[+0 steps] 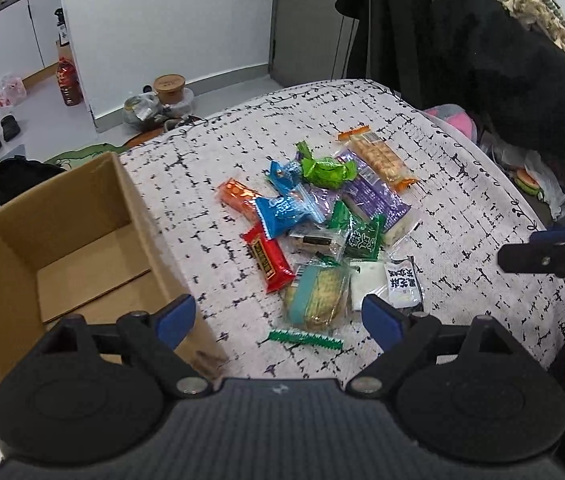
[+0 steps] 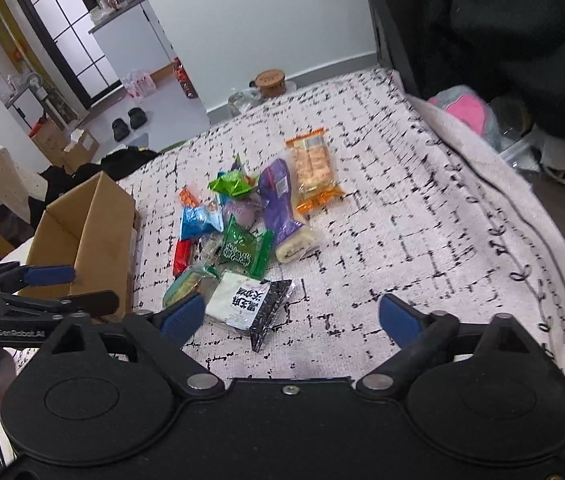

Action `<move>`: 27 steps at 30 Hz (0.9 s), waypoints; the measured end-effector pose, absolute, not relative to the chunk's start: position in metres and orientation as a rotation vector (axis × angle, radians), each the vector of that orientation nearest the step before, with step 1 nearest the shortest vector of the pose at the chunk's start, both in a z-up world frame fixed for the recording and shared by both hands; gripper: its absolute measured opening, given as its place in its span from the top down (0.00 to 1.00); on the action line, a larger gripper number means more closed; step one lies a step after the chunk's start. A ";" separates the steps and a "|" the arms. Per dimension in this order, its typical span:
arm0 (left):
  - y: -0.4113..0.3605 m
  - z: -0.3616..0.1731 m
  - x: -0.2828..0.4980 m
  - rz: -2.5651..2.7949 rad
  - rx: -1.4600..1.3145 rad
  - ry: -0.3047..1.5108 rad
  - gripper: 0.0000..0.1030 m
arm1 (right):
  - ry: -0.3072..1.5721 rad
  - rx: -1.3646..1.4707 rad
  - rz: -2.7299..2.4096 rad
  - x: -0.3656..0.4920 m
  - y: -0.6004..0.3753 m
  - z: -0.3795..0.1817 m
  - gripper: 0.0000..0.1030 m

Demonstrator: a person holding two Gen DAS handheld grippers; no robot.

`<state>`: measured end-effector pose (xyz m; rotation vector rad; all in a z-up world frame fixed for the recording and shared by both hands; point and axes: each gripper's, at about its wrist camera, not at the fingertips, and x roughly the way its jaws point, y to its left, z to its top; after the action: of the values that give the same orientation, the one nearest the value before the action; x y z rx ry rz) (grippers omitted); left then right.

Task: Organize snacks
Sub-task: 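Move the left tool to the cracker pack while the right tool approaches the black-and-white packet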

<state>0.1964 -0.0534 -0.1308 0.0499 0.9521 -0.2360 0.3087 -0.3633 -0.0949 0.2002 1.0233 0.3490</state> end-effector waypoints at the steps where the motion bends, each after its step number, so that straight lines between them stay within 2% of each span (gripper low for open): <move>1: -0.055 -0.134 0.198 -0.241 0.047 0.952 0.14 | 1.030 0.201 0.354 0.310 -0.362 -0.097 0.16; 6: -0.065 -0.148 0.208 -0.279 0.019 0.965 0.15 | 1.066 0.213 0.364 0.320 -0.351 -0.109 0.26; 11: -0.074 -0.164 0.222 -0.289 0.006 0.980 0.19 | 1.109 0.244 0.347 0.328 -0.343 -0.125 0.28; 18: -0.083 -0.171 0.228 -0.260 0.038 0.953 0.19 | 1.165 0.324 0.317 0.336 -0.338 -0.148 0.35; 23: -0.085 -0.163 0.227 -0.297 -0.001 0.926 0.23 | 1.176 0.355 0.299 0.339 -0.340 -0.154 0.37; 25: -0.088 -0.169 0.230 -0.296 -0.004 0.946 0.23 | 1.179 0.366 0.291 0.340 -0.343 -0.156 0.37; 27: -0.088 -0.180 0.235 -0.278 -0.009 0.983 0.28 | 1.185 0.377 0.286 0.340 -0.345 -0.157 0.38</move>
<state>0.2355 -0.0884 -0.1799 -0.0090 0.9829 -0.2776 0.3403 -0.3447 -0.1574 0.3773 1.1850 0.2857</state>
